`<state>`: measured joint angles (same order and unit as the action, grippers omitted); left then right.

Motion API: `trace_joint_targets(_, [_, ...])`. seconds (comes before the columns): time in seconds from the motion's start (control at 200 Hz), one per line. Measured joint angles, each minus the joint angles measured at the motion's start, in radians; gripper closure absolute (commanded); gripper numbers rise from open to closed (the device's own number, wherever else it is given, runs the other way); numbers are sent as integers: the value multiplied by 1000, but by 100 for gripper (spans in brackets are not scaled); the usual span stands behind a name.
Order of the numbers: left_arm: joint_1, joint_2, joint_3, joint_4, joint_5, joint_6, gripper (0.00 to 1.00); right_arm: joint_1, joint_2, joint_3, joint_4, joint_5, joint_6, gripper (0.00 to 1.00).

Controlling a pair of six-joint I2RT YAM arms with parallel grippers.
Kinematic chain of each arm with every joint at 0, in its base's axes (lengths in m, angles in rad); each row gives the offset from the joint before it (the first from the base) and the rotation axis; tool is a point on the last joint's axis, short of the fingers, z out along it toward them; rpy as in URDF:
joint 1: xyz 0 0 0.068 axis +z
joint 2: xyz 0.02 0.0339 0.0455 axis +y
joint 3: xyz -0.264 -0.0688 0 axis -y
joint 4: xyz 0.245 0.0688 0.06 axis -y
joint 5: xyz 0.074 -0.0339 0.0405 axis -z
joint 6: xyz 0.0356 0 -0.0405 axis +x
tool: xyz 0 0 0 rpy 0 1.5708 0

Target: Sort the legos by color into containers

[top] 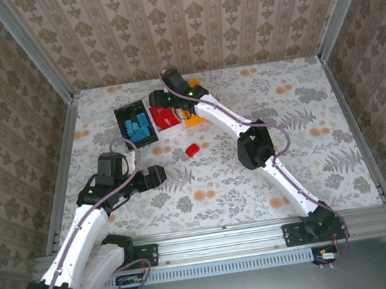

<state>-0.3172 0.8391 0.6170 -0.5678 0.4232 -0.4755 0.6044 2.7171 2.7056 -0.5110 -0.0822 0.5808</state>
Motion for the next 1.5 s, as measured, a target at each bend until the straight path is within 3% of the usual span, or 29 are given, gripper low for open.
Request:
trace_joint_targets(0.73, [0,17,40,-20,-1,-2,0,-29,-48,-11,-76,-115,-37,36])
trace_joint_targets(1.135, [-73,24,125,-19,-40,-27,0,-61,-383,-221,-170,-205,-117,36])
trace_joint_targets(1.5, [-162,83,175,6,-92,-34,0,-121,-702,-630,-198,-217,-148,35])
